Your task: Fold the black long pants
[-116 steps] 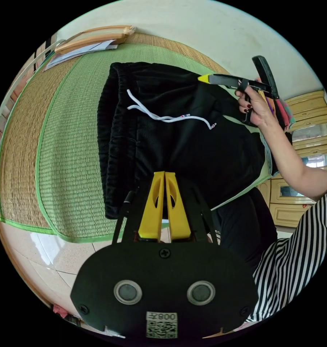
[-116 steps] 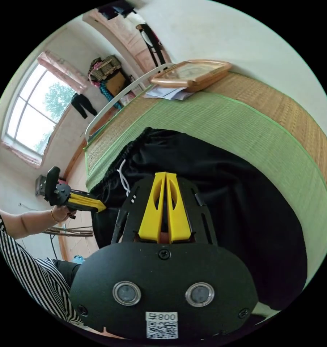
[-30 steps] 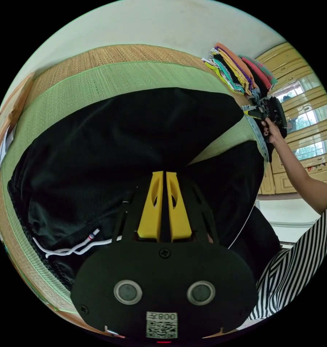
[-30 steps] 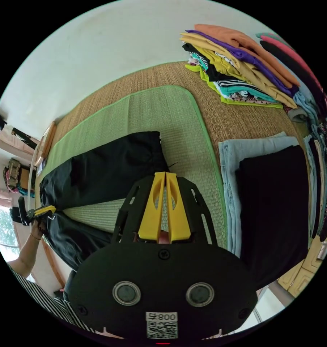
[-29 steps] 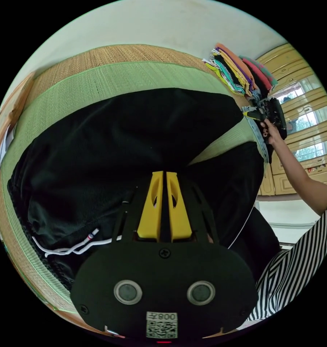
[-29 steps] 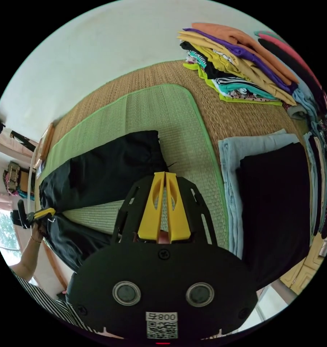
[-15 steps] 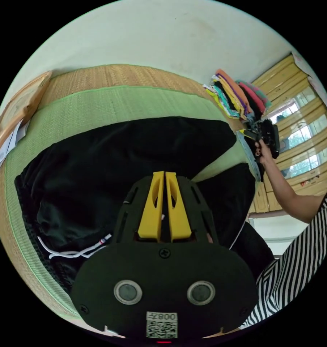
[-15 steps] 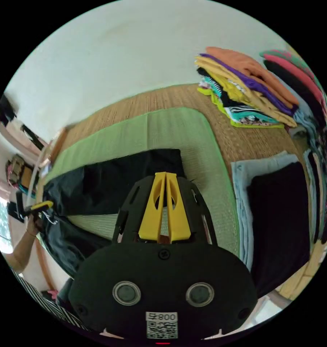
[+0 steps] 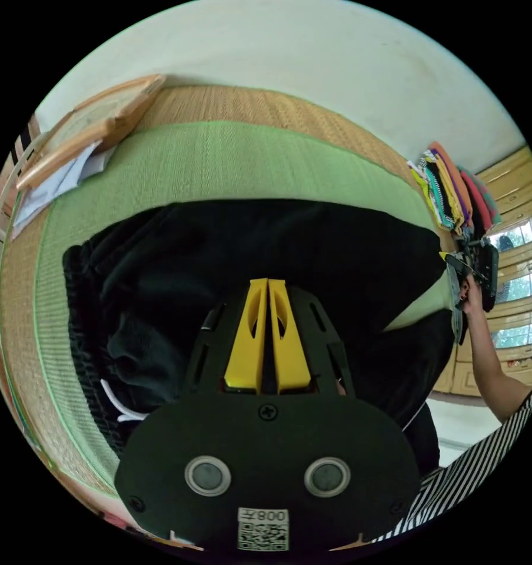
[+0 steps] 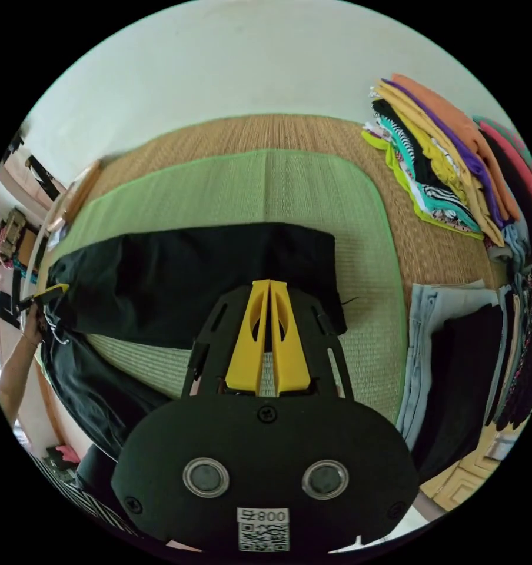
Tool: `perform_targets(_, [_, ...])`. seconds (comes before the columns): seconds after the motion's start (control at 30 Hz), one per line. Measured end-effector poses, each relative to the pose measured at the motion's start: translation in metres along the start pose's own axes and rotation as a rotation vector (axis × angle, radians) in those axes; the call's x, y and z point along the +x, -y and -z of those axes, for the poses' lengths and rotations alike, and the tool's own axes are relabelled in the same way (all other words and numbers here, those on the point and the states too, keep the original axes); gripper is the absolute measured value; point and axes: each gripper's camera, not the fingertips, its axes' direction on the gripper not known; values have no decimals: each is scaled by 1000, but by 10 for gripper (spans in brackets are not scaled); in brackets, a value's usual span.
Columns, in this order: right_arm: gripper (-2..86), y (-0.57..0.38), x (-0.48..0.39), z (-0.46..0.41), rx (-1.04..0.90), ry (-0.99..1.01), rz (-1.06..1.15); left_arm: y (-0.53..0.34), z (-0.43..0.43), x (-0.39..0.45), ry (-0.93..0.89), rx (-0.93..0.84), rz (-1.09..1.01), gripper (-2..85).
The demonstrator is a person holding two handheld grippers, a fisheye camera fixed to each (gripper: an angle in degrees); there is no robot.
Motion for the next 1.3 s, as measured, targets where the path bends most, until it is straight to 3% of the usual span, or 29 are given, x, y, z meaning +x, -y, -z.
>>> perform_targets(0.3, [0,-73,-2,13,80,244,-14,-29,64,47,-124,53,-51,1])
perform_targets(0.47, [0,-165,-1,8,39,247,-139,-53,63,93,-264,-49,-118,2])
perform_targets(0.6, [1,-222,18,-6,13,166,-296,-47,54,135,-227,-126,-179,2])
perform_targets(0.83, [6,-235,28,-10,51,253,-296,-25,72,174,-270,-131,-171,5])
perform_targets(1.1, [73,-220,51,3,230,198,-309,63,90,279,-428,-17,-440,58])
perform_targets(1.3, [95,-184,70,-20,150,117,-286,158,64,395,-430,-36,-637,86])
